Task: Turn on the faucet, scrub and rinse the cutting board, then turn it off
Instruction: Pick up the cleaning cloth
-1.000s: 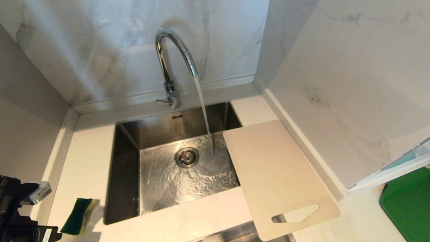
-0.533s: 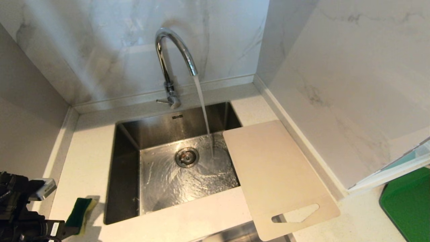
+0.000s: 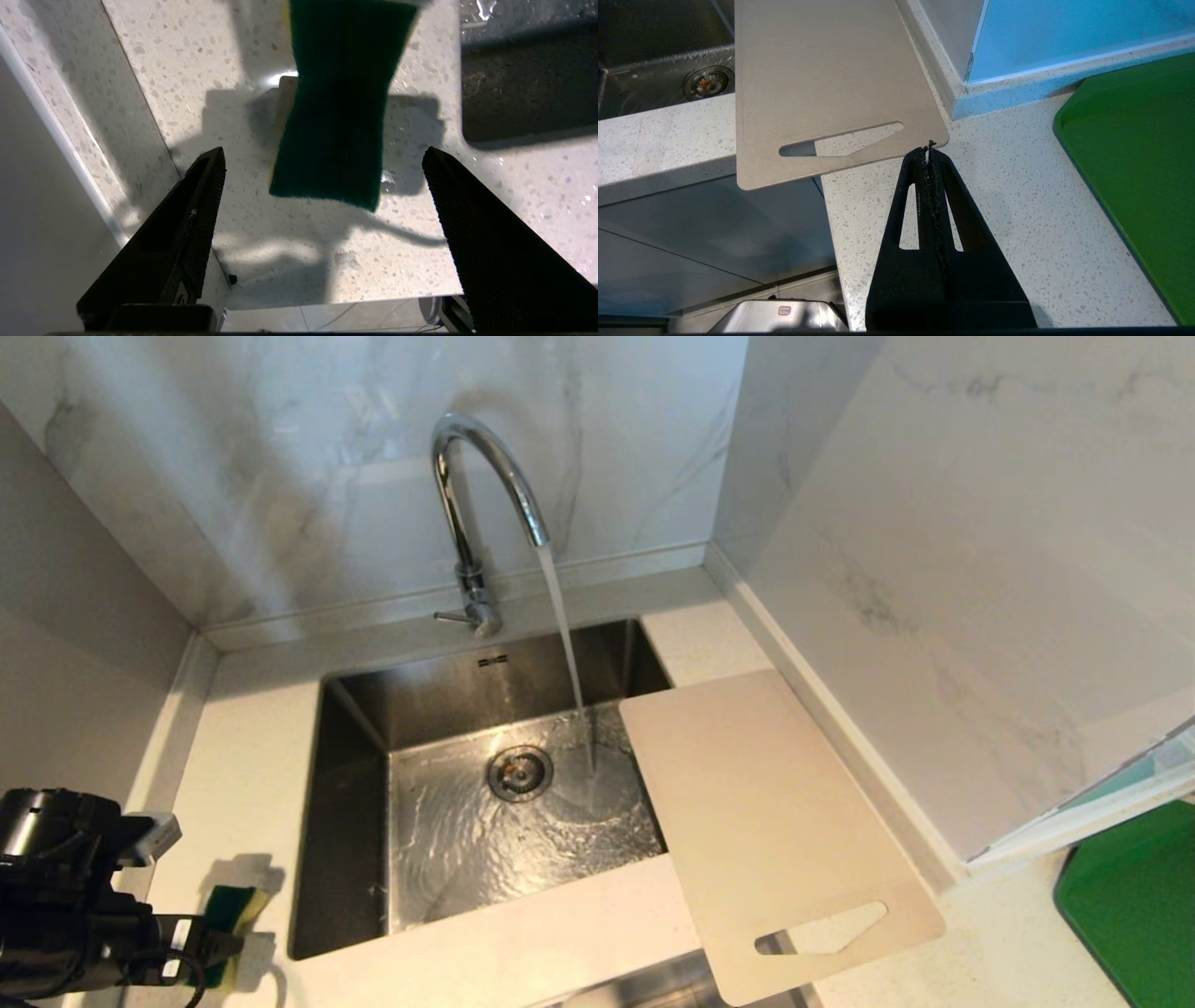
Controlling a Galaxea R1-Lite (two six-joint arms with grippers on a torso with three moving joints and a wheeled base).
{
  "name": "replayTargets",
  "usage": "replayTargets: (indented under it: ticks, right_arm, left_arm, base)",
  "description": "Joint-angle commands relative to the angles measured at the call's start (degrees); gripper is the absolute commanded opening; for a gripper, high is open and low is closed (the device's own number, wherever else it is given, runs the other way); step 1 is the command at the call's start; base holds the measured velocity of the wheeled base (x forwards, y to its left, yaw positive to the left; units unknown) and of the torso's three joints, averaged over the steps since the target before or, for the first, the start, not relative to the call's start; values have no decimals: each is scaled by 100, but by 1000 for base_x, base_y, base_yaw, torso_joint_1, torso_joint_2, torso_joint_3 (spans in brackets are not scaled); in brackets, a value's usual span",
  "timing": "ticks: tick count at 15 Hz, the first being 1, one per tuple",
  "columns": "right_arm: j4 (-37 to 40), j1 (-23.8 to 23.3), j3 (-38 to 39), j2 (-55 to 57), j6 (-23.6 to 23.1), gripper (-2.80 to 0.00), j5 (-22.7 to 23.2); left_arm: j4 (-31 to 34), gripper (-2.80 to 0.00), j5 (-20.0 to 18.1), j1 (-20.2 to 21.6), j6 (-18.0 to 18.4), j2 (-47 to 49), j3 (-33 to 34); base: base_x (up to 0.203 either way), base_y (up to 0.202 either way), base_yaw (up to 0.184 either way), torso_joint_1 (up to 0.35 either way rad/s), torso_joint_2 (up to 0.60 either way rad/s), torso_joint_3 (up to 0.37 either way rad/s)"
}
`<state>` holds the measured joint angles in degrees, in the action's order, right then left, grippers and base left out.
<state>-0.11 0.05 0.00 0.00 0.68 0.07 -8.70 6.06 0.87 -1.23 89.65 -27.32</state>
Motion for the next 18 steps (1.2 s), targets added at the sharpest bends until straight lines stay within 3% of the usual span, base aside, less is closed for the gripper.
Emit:
replayTargets:
  ticks: [1,8,15,16,18]
  right_arm:
    - [-7,4,0,0,2,-280,1]
    - [-7,4,0,0,2,-280,1]
    - [-7,2,0,9,2,-280,1]
    - [-6,3,0,0,2,-280,1]
    - [2,4,0,0,2,-280,1]
  left_arm:
    - [-8,0,-6,87,0,318,-147]
    - [-326,0,-359,291,-26,703,-151]
    - [-404,0,-377,317,-26,931,-256]
    - [-404,-280,-377,317,-26,931,-239]
    - [-404,-280,-386,317,-35,923,-247]
  base:
    - [0,0,0,0,0,0]
    - [0,0,0,0,0,0]
    - [0,0,0,0,0,0]
    - [0,0,0,0,0,0]
    - [0,0,0,0,0,0]
